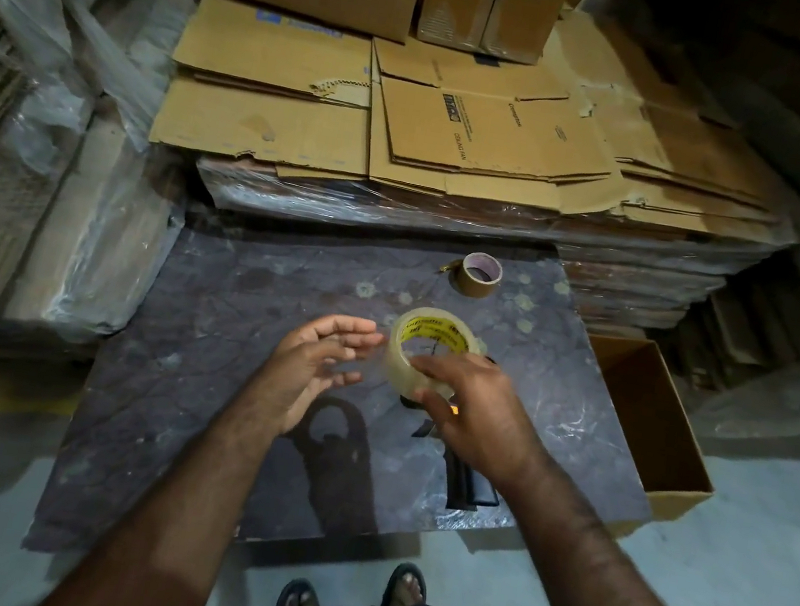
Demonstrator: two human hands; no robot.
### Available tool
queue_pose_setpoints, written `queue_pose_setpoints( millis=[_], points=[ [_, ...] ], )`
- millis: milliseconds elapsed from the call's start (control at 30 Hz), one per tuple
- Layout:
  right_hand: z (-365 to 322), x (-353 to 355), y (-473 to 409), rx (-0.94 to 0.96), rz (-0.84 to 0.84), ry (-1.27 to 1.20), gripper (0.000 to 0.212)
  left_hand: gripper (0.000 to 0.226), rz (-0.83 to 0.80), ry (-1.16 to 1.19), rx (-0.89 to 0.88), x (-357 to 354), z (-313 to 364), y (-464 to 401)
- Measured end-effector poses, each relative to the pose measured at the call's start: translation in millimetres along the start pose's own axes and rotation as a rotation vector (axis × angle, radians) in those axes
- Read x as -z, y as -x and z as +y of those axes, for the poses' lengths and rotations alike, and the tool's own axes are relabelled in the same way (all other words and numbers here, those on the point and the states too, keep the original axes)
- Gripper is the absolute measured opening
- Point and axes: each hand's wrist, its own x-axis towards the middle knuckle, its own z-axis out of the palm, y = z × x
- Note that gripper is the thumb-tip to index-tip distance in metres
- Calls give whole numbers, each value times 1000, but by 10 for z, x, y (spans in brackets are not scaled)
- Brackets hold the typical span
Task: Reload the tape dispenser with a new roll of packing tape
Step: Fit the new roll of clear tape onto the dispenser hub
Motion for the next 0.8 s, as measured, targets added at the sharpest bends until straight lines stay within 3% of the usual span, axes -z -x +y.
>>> queue_pose_setpoints(
  millis=[100,200,300,367,433,567,633,700,800],
  points=[
    [130,1,-12,57,0,219,36,55,-37,-115,2,-14,-61,-33],
    [278,13,-4,98,-19,337,34,79,-140,-315,-122,-123,-48,-115],
    [456,3,25,132,-62,391,39,117,-243,-994,-298,-345,3,-257],
    [571,8,58,151,-73,382,34,122,-186,-1336,-427,-552,27,-331],
    [669,26,82,164,-54,347,23,115,-143,-1399,-511,-720,18,-408],
    [880,97,115,118,-40,229,30,104,-86,-1394,-515,-865,-89,-577],
    [998,138,121,62,-24,234,46,105,-84,-1396,-494,-900,-149,-639],
    [1104,189,101,-60,-54,254,79,107,-104,-1403,-471,-935,-192,-694],
    [1258,232,44,-207,-226,268,109,114,-150,-1402,-399,-1022,-263,-777]
  ],
)
